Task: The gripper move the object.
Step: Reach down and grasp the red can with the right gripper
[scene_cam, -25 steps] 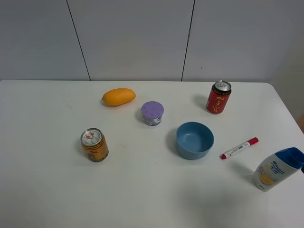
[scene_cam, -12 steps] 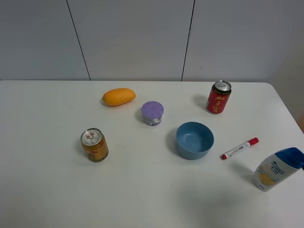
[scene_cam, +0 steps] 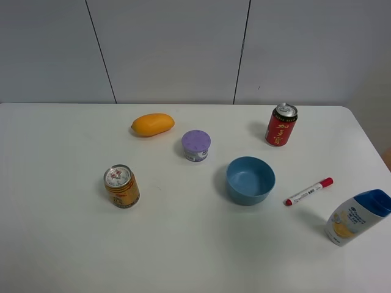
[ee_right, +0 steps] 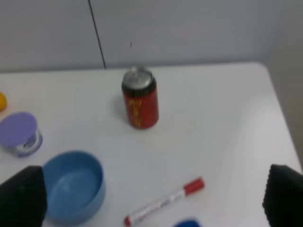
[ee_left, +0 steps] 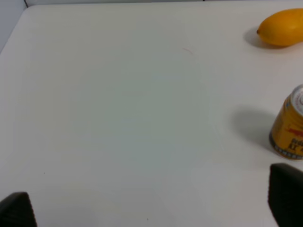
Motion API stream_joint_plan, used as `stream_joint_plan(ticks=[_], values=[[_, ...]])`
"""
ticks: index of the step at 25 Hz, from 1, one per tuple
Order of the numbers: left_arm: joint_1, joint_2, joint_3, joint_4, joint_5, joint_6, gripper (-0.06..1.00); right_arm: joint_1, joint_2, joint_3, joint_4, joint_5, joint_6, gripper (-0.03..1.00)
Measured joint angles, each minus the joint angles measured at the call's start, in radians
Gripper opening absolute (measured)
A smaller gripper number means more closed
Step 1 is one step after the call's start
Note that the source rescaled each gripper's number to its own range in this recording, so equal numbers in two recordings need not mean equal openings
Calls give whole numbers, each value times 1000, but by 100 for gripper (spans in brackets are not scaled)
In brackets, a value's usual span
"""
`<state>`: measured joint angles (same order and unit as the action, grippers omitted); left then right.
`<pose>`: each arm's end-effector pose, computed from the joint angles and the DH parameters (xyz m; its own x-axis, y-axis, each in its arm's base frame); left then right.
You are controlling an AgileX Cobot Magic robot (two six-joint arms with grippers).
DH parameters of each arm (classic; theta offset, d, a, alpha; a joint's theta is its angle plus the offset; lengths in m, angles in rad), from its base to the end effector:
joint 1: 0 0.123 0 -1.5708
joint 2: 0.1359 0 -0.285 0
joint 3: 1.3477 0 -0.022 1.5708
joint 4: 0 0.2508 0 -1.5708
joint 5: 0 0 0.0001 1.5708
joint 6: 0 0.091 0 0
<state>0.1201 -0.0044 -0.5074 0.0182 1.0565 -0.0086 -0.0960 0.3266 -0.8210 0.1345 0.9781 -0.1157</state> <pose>-0.0063 0.0007 0.2797 -0.4385 -0.0526 -0.8972 -0.1338 0.9910 0.0073 0.0268 0.0076 0.3717 -0.3800 -0.0036 -0.9250 -0.0223 0.9997 0.0053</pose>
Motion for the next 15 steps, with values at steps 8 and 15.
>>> stream_joint_plan(ticks=[8, 15], values=[[0, 0, 0, 0, 0, 0, 100, 0, 289, -26, 1, -298, -51, 76], [0, 0, 0, 0, 0, 0, 100, 0, 602, -26, 48, -427, -167, 75]])
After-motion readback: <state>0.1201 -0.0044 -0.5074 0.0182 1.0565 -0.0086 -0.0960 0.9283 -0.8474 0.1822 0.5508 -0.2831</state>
